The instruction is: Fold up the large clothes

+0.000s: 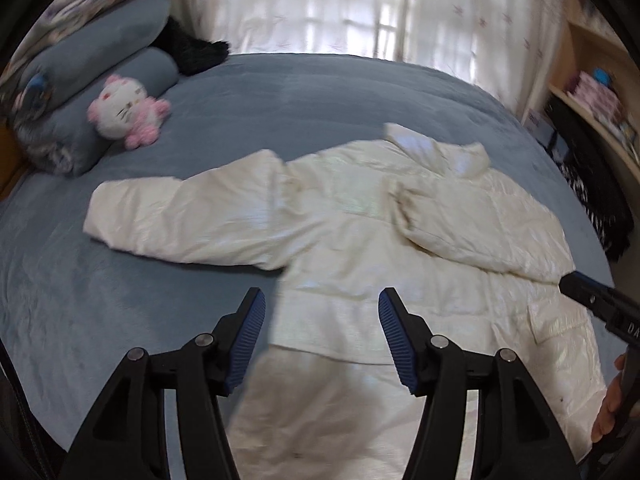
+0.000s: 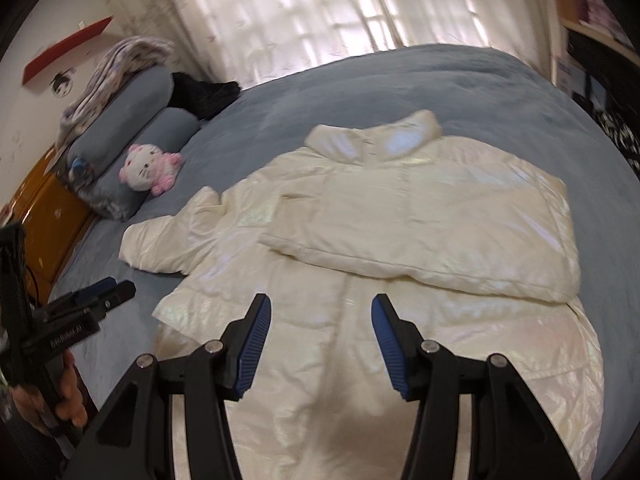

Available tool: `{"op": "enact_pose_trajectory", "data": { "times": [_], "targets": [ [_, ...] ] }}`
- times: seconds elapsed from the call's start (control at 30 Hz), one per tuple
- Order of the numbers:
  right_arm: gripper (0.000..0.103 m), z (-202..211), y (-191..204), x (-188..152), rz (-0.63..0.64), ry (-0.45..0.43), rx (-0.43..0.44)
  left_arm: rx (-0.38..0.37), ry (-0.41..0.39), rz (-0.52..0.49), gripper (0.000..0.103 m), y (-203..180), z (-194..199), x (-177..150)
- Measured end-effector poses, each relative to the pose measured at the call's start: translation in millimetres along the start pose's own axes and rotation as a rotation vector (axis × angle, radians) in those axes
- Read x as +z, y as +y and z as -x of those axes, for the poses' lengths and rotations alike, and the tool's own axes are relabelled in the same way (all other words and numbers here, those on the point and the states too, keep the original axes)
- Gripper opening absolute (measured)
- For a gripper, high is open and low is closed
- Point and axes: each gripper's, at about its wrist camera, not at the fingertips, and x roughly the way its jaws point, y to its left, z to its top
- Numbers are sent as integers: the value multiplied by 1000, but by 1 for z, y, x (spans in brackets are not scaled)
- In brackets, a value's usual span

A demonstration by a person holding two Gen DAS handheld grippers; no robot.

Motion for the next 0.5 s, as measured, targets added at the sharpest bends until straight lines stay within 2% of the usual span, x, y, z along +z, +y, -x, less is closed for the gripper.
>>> {"op": "enact_pose_trajectory", "data": {
  "times": [0.2,0.33,0.5],
  "targets": [
    [53,-13,48,13,84,-21,12,-55,12,104,58,72,-6,8],
    [53,-29,74,21,121,-20,16,-127,38,150,58,112,-23,7],
    [52,-59,100,26,145,-5,29,-196,68,275,58,165,-57,4]
  ]
}}
